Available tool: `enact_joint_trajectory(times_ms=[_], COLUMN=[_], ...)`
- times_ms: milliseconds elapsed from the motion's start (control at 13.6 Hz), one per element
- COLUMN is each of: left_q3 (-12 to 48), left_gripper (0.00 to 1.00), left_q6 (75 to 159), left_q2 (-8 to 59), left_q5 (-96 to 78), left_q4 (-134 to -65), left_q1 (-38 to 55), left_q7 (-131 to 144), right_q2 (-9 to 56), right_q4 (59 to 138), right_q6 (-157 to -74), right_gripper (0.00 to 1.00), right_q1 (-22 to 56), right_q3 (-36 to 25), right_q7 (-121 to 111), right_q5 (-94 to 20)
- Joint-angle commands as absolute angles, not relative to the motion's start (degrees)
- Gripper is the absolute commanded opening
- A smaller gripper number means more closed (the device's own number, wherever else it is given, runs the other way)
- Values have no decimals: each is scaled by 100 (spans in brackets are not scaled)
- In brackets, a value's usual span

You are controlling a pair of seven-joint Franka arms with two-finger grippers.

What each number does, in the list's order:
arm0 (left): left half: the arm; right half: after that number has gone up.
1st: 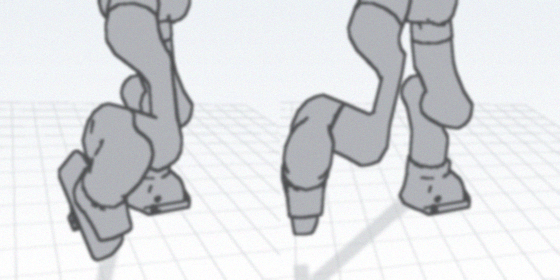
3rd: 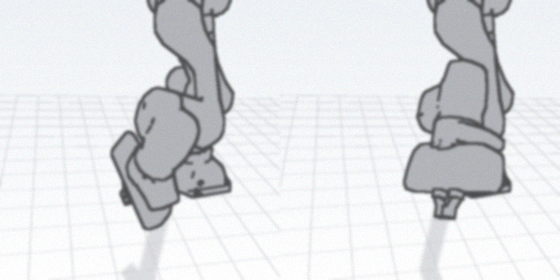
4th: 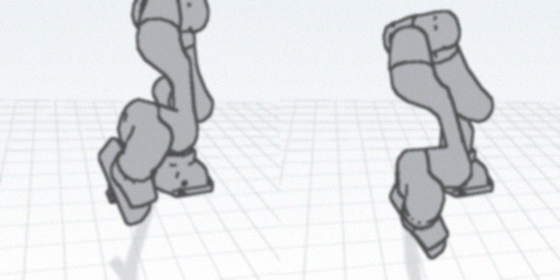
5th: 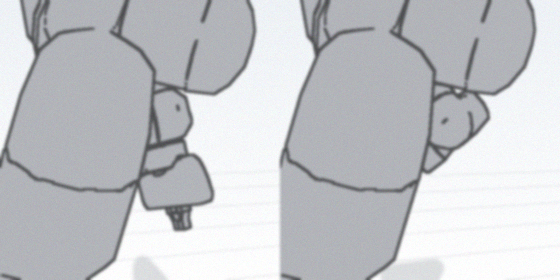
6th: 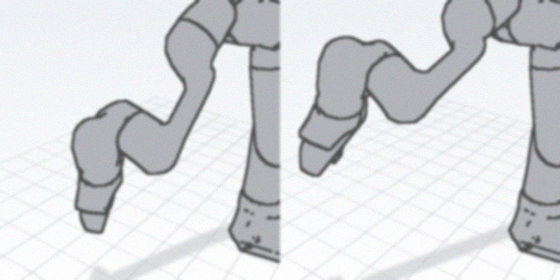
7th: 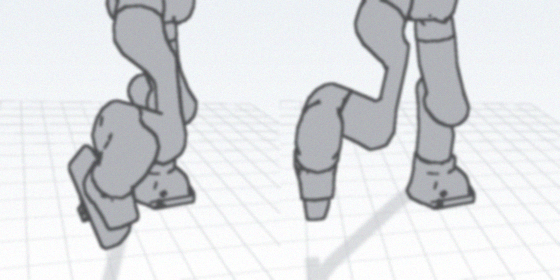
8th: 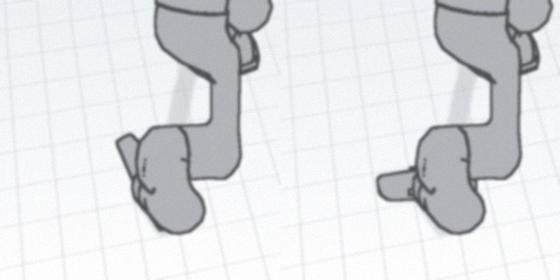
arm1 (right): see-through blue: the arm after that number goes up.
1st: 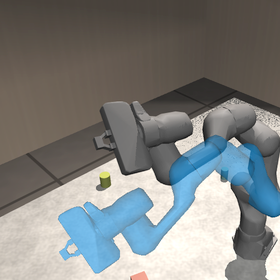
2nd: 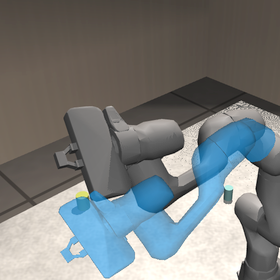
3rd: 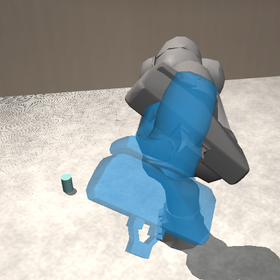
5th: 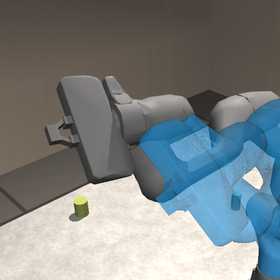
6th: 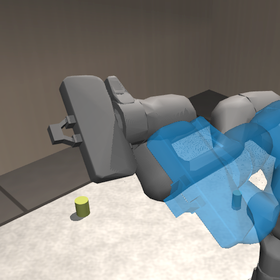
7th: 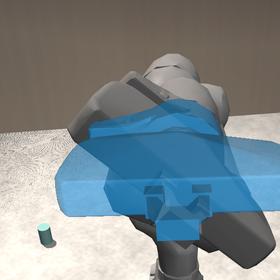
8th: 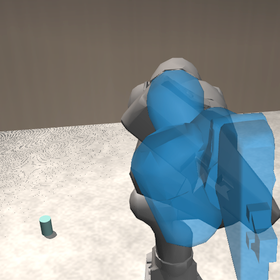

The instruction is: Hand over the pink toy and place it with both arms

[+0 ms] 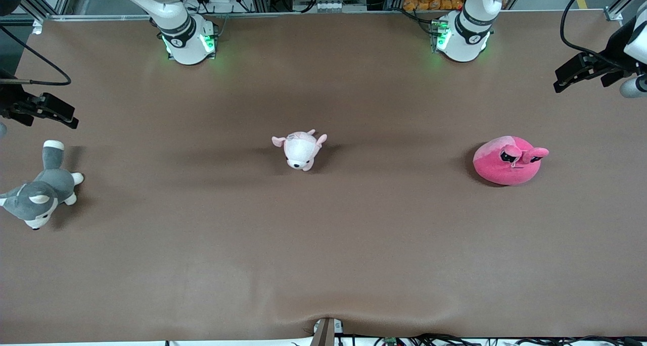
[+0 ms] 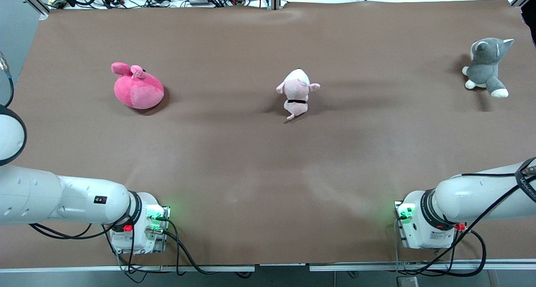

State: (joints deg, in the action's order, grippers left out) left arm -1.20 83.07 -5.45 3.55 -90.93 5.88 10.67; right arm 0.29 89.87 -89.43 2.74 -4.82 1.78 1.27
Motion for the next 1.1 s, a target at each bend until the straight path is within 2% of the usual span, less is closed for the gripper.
enact_joint_trajectory(times_ms=[0,294,1028], left_q3=[-132,-132,-343], left_gripper=[100,100,100], left_q6=[8200,8200,8183], left_q2=[-431,-273,-149], left_q5=[448,440,378], left_q4=[-8903,-8614,-8622], left_q1=[589,589,554], left_q7=[932,958,1300], right_q2=[-9,9,132], right_q4=[8974,9000,8982], right_q6=[-8921,-8921,-9035], right_gripper=[100,100,100], right_q1=[281,255,228], right_q3=[-492,-492,-501], right_q7=[246,246,202], right_q5=[123,123,123])
